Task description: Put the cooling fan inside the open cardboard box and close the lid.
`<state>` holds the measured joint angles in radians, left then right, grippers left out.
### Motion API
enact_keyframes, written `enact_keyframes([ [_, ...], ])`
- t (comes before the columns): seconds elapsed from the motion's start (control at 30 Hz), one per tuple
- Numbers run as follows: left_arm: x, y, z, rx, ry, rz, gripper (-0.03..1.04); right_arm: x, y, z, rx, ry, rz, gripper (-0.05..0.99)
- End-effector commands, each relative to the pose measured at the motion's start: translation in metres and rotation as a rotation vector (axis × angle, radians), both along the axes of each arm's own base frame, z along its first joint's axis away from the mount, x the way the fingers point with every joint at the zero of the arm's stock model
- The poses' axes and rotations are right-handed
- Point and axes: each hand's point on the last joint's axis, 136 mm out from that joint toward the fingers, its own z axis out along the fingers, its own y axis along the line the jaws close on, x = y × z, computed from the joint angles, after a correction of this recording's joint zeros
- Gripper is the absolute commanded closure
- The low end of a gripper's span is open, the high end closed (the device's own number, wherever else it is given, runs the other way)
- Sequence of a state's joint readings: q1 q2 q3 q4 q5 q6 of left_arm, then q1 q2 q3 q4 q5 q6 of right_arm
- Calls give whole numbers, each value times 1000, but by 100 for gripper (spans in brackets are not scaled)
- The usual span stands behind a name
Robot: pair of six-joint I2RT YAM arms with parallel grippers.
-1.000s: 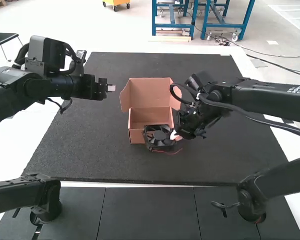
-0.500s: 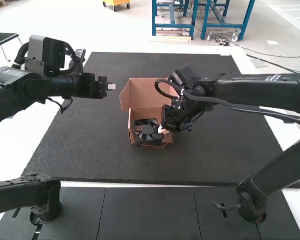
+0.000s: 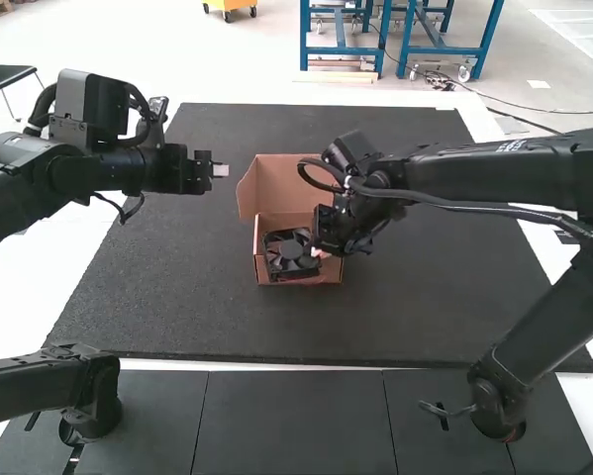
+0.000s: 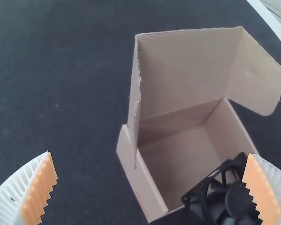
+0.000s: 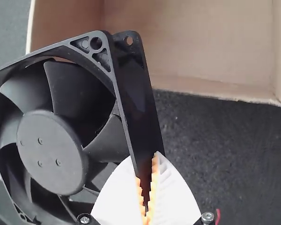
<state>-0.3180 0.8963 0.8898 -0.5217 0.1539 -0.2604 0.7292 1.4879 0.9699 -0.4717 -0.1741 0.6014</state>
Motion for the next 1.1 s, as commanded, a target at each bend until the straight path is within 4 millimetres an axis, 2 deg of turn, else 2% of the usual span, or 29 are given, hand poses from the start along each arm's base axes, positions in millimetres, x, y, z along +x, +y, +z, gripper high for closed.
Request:
enact_keyframes([
  [0.0,1,4,4,-10,-15,22,7,21,8,21,16,-82,-27,96],
  [0.37,-1,5,3,-20,-13,30,7,49,8,24,-4,-135,-59,96],
  [0.7,-4,6,4,-25,-17,30,7,82,-11,22,-23,-177,-127,96],
  [1.07,-4,6,4,-26,-17,28,7,95,-7,16,-25,-178,-137,96],
])
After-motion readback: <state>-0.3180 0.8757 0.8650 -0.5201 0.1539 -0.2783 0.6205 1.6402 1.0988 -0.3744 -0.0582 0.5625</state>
